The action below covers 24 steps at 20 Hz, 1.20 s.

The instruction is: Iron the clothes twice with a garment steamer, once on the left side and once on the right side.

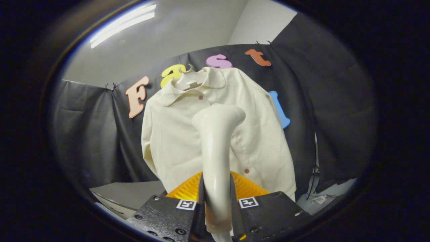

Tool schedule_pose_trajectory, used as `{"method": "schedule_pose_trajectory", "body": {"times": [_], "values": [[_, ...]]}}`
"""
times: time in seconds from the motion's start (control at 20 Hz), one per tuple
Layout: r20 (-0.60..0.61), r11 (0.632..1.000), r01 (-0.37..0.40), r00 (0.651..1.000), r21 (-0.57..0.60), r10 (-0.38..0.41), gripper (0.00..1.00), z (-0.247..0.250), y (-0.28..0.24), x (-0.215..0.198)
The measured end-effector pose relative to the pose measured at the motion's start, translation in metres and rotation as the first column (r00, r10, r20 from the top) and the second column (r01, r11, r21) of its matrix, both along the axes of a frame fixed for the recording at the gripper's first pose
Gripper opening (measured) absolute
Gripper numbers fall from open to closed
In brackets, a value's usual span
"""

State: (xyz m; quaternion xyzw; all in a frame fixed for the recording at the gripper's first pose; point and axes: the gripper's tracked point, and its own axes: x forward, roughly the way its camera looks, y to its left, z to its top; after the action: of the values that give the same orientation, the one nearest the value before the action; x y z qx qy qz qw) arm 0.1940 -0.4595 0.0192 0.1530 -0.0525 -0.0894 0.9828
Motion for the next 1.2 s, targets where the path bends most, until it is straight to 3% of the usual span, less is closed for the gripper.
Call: {"method": "schedule_pose_trajectory", "body": {"times": [0.35,0.5,0.6,0.9,1.2], "values": [[0.054,0.998,0.061,0.997,0.023,-0.062,0.31,0.054,-0.043,0.039],[0.068,0.994,0.052,0.996,0.100,-0.059,0.31,0.057,-0.060,0.056],[0.078,0.995,0.039,0.996,0.091,-0.046,0.31,0.056,-0.064,0.067],[0.071,0.995,-0.043,0.997,0.089,0.036,0.31,0.031,-0.062,0.077],[0.030,0.987,-0.043,0.999,0.155,0.039,0.31,-0.024,-0.068,0.063]]}}
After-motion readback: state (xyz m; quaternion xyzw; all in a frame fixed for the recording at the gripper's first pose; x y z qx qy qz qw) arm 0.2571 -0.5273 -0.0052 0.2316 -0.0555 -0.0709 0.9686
